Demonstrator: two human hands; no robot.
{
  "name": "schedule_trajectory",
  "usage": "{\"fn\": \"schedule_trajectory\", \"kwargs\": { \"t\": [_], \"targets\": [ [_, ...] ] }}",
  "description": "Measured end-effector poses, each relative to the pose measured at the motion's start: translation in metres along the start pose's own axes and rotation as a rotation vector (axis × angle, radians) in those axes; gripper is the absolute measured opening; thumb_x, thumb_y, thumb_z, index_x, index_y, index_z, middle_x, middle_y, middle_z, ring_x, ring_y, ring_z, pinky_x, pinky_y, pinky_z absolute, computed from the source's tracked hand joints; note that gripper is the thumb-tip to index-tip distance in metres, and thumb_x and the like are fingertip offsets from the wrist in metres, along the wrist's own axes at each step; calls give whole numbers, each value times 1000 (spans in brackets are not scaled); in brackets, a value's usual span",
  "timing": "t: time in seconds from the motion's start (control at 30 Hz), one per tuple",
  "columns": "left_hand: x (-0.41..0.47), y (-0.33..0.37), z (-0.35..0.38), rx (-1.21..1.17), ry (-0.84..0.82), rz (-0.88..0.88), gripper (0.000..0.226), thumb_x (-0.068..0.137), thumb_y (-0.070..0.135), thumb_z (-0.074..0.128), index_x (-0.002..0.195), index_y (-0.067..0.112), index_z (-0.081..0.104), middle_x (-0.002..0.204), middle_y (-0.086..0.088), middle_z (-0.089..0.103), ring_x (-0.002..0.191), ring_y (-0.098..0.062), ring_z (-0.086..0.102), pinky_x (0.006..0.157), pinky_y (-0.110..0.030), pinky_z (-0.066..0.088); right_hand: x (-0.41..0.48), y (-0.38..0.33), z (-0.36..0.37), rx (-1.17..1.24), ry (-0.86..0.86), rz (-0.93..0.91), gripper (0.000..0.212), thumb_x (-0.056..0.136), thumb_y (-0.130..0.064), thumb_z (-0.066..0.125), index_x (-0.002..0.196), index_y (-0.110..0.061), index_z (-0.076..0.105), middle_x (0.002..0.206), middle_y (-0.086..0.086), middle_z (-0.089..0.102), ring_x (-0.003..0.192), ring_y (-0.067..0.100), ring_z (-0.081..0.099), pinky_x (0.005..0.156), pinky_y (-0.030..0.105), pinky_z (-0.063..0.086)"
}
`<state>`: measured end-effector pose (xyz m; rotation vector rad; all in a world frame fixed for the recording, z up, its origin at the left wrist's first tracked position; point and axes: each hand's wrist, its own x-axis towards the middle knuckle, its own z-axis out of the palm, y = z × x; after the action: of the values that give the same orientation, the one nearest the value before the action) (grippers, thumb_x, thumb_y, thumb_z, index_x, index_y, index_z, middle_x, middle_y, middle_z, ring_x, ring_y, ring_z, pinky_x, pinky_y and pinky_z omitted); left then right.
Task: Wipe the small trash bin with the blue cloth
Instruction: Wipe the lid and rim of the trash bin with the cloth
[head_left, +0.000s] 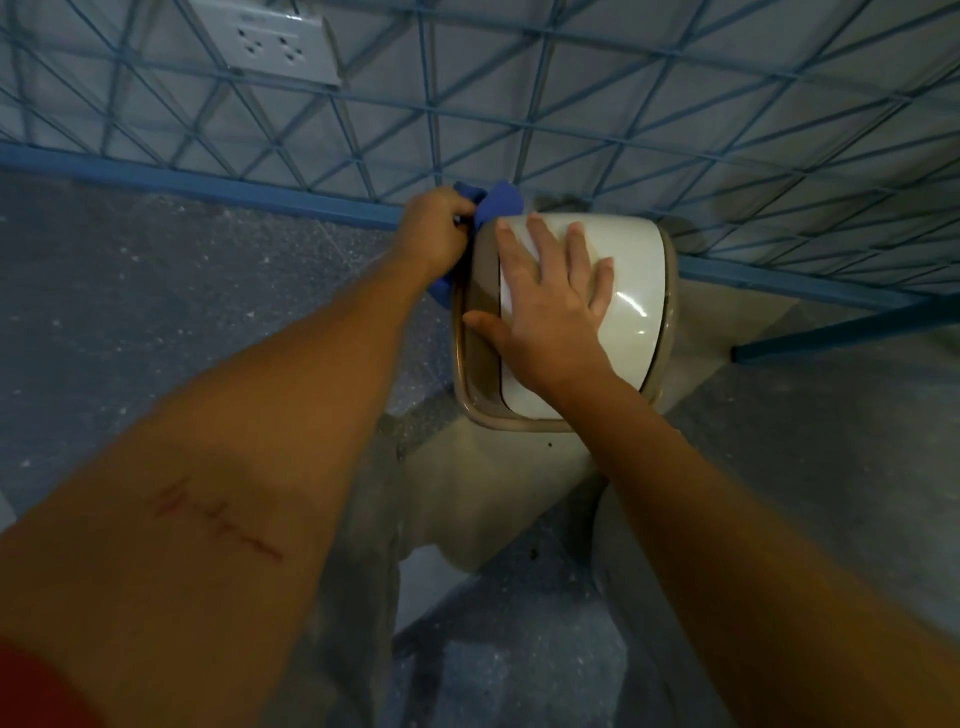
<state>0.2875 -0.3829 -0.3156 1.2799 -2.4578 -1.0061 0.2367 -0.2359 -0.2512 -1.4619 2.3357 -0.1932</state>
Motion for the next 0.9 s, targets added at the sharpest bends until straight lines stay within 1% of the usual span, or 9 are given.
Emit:
{"fn": "schedule_trajectory", "kwargs": {
  "t": [0.07, 0.13, 0.2, 0.3, 0.43, 0.63, 0.73, 0.83, 0.9],
  "targets": [
    [4, 1, -1, -5, -62, 40, 28, 83, 5, 50, 103, -3, 68, 106, -29, 62, 100, -37, 58, 78, -32, 39, 0, 0, 1, 4, 5, 3, 81, 88, -47, 51, 149, -27, 3, 159, 2, 1, 145, 31, -9, 114, 54, -7],
    [2, 0, 1, -31, -74, 53, 30, 81, 9, 50, 100, -4, 68, 102, -30, 62, 97, -38, 58, 76, -28, 37, -1, 0, 1, 7, 8, 3, 80, 88, -47, 51, 149, -27, 3, 159, 2, 1, 145, 31, -9, 114, 54, -7],
    [-4, -2, 3, -62, -25, 39, 25, 83, 2, 50, 99, -7, 68, 102, -30, 62, 97, -37, 58, 74, -21, 32, -2, 0, 1, 10, 11, -5, 80, 89, -47, 51, 149, -26, 3, 159, 2, 1, 145, 32, -9, 114, 54, -7],
    [-18, -2, 6, -70, 65, -21, 22, 84, -6, 47, 93, -10, 66, 99, -30, 60, 95, -35, 56, 67, -16, 25, -3, 0, 1, 15, 8, -12, 81, 88, -48, 51, 149, -26, 3, 159, 2, 0, 145, 32, -10, 114, 54, -7],
    [-38, 1, 8, -99, 156, -160, 20, 82, -9, 41, 84, -13, 61, 96, -33, 57, 91, -38, 54, 62, -19, 21, -2, -1, 0, 10, 0, -2, 81, 88, -49, 49, 149, -27, 1, 159, 1, -1, 145, 31, -11, 114, 54, -8],
    [-74, 4, 19, -167, 254, -249, 20, 78, -11, 41, 81, -12, 61, 94, -30, 58, 86, -36, 54, 62, -20, 24, -2, -3, 1, 24, 4, 9, 81, 88, -48, 49, 149, -26, 1, 159, 1, -1, 145, 31, -12, 114, 53, -9],
    [-88, 5, 22, -195, 253, -262, 18, 78, -11, 42, 77, -11, 60, 93, -29, 57, 85, -36, 55, 63, -23, 28, -3, -2, 2, 22, 8, 8, 81, 88, -48, 50, 149, -26, 2, 159, 1, -1, 145, 32, -11, 114, 54, -8],
    [-105, 12, 18, -202, 215, -305, 18, 82, -10, 42, 83, -13, 60, 98, -29, 56, 83, -29, 50, 62, -17, 24, -4, -1, 3, 4, 22, 0, 81, 88, -49, 50, 149, -25, 2, 159, 2, 1, 145, 32, -9, 114, 55, -6],
    [-118, 15, 15, -196, 184, -335, 19, 83, -10, 41, 85, -14, 60, 99, -29, 56, 86, -33, 52, 61, -17, 23, -4, -1, 3, -17, 29, -2, 81, 88, -49, 49, 149, -24, 2, 159, 2, 1, 146, 32, -8, 114, 55, -5]
  ]
}}
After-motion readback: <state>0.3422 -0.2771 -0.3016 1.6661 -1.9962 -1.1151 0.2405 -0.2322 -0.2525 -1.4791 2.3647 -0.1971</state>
